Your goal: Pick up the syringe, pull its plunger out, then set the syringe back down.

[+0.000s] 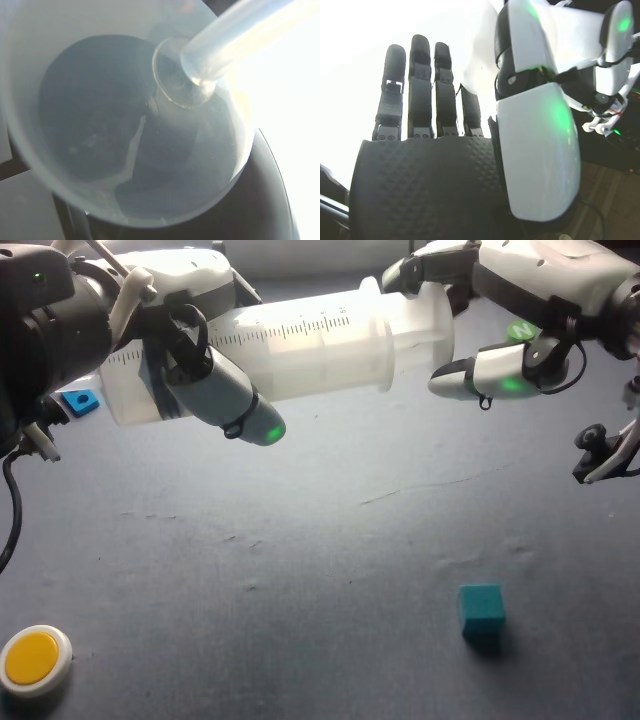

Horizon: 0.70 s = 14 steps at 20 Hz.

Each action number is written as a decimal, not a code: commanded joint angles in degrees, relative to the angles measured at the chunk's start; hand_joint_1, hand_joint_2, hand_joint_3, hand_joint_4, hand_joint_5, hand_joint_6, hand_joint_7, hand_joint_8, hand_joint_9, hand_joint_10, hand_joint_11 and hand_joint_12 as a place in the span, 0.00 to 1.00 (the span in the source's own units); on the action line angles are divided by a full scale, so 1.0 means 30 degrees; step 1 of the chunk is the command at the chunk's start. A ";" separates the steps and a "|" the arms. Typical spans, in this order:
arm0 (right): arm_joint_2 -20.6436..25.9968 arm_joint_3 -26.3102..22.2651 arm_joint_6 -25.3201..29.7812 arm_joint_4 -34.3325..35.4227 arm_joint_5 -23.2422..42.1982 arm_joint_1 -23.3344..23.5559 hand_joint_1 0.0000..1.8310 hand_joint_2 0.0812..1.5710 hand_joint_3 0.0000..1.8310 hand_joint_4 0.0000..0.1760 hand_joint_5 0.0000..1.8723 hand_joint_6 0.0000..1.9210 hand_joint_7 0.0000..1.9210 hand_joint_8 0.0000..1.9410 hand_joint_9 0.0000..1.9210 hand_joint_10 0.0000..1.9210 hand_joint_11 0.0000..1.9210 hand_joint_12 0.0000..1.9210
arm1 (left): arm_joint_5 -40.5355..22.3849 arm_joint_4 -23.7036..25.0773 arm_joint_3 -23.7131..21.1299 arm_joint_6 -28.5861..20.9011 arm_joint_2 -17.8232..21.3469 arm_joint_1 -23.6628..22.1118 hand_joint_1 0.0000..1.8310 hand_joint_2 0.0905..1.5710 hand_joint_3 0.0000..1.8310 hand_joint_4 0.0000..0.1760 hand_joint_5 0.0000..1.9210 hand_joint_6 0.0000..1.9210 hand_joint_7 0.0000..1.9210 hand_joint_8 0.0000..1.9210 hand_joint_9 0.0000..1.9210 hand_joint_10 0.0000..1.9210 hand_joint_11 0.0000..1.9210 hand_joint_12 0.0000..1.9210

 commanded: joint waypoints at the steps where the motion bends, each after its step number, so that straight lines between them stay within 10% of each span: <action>1: 0.0040 0.0086 0.0064 -0.0414 0.1631 0.0277 0.70 0.80 0.00 0.00 0.34 0.67 0.38 0.79 0.31 0.74 0.19 0.67 | 0.0363 0.0848 -0.0001 -0.0375 0.0135 -0.0395 0.64 0.78 0.00 0.00 0.36 0.68 0.41 0.77 0.37 0.69 0.27 0.83; 4: 0.0049 0.0086 0.0061 -0.0416 0.1630 0.0250 0.72 0.79 0.00 0.00 0.37 0.66 0.37 0.78 0.32 0.81 0.20 0.70 | 0.0363 0.0848 -0.0022 -0.0375 0.0135 -0.0393 0.63 0.78 0.00 0.00 0.36 0.70 0.42 0.73 0.37 0.65 0.26 0.80; 6: 0.0103 0.0082 0.0047 -0.0416 0.1630 0.0250 0.65 0.80 0.00 0.00 0.37 0.65 0.38 0.81 0.29 0.66 0.18 0.72 | 0.0361 0.0848 -0.0020 -0.0375 0.0135 -0.0393 0.63 0.78 0.00 0.00 0.35 0.71 0.42 0.74 0.36 0.63 0.26 0.80; 7: 0.0146 0.0078 0.0045 -0.0416 0.1626 0.0243 0.72 0.79 0.00 0.00 0.37 0.64 0.38 0.78 0.31 0.82 0.17 0.73 | 0.0361 0.0848 -0.0011 -0.0375 0.0135 -0.0395 0.63 0.78 0.00 0.00 0.36 0.71 0.41 0.73 0.37 0.62 0.27 0.80; 14: 0.1149 -0.0386 0.0049 -0.0414 0.1572 0.0157 0.73 0.78 0.00 0.00 0.37 0.64 0.41 0.75 0.32 0.80 0.18 0.73 | 0.0354 0.0850 0.0047 -0.0375 0.0175 -0.0450 0.64 0.77 0.00 0.00 0.36 0.69 0.43 0.72 0.38 0.63 0.27 0.79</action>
